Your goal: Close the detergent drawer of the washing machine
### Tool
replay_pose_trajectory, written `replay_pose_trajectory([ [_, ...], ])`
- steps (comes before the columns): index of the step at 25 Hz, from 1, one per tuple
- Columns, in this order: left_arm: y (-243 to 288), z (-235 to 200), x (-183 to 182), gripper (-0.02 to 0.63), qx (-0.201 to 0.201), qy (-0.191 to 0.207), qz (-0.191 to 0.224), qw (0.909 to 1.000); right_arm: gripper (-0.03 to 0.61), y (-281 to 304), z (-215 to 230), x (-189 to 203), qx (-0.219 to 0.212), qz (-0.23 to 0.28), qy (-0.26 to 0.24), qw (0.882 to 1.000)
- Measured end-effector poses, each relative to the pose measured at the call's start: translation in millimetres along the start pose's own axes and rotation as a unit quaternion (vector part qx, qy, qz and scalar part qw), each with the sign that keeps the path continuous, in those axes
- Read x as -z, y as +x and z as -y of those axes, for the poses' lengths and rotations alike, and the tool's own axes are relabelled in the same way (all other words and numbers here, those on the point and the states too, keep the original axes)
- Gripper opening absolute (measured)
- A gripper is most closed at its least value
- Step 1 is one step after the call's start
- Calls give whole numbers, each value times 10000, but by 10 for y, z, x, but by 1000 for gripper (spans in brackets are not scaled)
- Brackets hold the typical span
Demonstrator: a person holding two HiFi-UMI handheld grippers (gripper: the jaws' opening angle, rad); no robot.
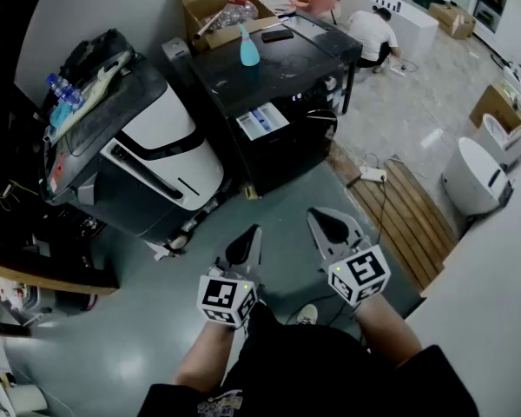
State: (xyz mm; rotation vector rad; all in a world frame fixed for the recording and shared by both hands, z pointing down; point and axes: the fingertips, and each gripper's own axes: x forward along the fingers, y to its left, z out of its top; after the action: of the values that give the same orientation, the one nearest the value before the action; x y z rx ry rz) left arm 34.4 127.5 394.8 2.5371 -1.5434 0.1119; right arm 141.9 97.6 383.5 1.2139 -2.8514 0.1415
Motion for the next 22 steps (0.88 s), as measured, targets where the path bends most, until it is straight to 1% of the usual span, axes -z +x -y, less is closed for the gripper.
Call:
replay_pose_trajectory([
  [4,20,-25,-32,3,-9,5,-13,10000,-2,34,-9,4,-28,-48,16,10000],
  [8,23,-79,-25,4,-40,21,25,10000,-2,53,-41,30,81,-285,246,9993],
  [13,34,-165,-6,5,-28,16,21,10000,-2,142,-45,47,-30,-76,16,10000],
  [19,35,-288,-19,5,8,-28,12,10000,-2,263,-86,30,12,-140,124,9998],
  [22,29,-390,-33,5,9,-29,18,10000,-1,360,-112,14,-14,-57,81,9999],
])
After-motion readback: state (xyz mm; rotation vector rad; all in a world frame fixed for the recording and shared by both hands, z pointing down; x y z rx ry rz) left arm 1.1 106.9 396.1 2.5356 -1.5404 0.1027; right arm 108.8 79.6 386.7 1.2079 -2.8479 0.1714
